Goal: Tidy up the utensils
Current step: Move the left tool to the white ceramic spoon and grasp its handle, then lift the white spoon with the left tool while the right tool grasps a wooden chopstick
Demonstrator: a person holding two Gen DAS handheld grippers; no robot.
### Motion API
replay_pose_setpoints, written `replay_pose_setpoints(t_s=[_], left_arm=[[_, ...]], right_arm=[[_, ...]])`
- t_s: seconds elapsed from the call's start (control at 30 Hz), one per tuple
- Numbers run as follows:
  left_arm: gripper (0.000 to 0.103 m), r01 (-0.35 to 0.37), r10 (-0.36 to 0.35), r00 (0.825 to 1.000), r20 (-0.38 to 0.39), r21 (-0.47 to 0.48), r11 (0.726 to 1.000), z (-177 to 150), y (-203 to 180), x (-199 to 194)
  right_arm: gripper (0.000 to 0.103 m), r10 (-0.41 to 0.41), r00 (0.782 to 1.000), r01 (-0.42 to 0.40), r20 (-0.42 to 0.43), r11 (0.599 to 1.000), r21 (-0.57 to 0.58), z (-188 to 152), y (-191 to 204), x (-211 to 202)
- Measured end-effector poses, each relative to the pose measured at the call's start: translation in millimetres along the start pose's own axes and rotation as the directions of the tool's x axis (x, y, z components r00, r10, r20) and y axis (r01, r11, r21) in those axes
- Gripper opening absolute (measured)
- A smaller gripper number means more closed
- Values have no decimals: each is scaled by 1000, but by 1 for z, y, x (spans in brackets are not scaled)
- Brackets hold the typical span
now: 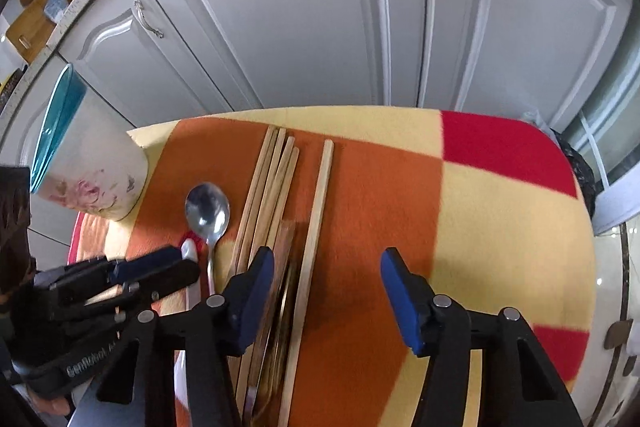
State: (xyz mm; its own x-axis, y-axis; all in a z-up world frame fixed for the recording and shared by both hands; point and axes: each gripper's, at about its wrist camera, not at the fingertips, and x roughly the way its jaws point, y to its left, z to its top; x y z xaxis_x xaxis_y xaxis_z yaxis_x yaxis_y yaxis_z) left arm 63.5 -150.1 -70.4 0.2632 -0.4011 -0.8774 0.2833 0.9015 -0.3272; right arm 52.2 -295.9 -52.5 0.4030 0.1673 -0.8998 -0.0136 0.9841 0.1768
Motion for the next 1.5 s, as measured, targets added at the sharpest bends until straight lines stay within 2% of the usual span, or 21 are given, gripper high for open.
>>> replay_pose_setpoints(t_s=[0.23, 0.37, 0.53, 0.57, 0.97, 1.03, 1.1, 1.17, 1.3, 1.37, 1.43, 1.5], left_arm=[[11, 26, -26, 1000, 8, -20, 999, 0, 8, -1], [11, 14, -14, 1000, 23, -15, 1000, -3, 14, -12], [11, 16, -15, 999, 44, -29, 999, -9, 21, -30], [11, 16, -14, 998, 55, -27, 1000, -10, 22, -36], [11, 1, 1, 990, 138, -13, 1000, -25, 23, -82], [11, -10, 11, 989, 147, -11, 1000, -26, 23, -85], [11, -7, 10, 989, 151, -21, 1000, -27, 24, -89], [11, -3, 7, 988, 156, -25, 1000, -29, 25, -92], [11, 3, 3, 988, 156, -37, 999, -30, 28, -97], [11, 2, 5, 988, 153, -43, 999, -30, 29, -97], [11, 2, 5, 989, 150, -49, 999, -29, 31, -97], [11, 1, 7, 989, 148, -53, 999, -29, 32, -96]], right_arm=[[48, -4, 1000, 4, -27, 1000, -9, 23, -2, 23], [26, -61, 998, 60, -19, 997, -47, 32, 0, 30], [14, -57, 998, 56, -13, 995, -82, 37, -2, 33], [9, -41, 999, 40, -19, 997, -69, 37, -5, 30], [4, 60, 998, -59, 33, 997, -42, 6, -9, -23], [4, 41, 998, -39, 56, 999, -23, 8, -10, -26], [5, 14, 998, -16, 59, 1000, 24, 11, -17, -20], [5, 7, 1000, -7, 7, 998, 55, 18, -20, -6], [7, -13, 999, 14, -30, 1000, 23, 33, -15, 15], [12, -32, 998, 33, -56, 999, 25, 41, -15, 30], [12, -47, 998, 48, -33, 999, 26, 45, -16, 33], [12, -58, 997, 58, -43, 998, 0, 49, -13, 35]])
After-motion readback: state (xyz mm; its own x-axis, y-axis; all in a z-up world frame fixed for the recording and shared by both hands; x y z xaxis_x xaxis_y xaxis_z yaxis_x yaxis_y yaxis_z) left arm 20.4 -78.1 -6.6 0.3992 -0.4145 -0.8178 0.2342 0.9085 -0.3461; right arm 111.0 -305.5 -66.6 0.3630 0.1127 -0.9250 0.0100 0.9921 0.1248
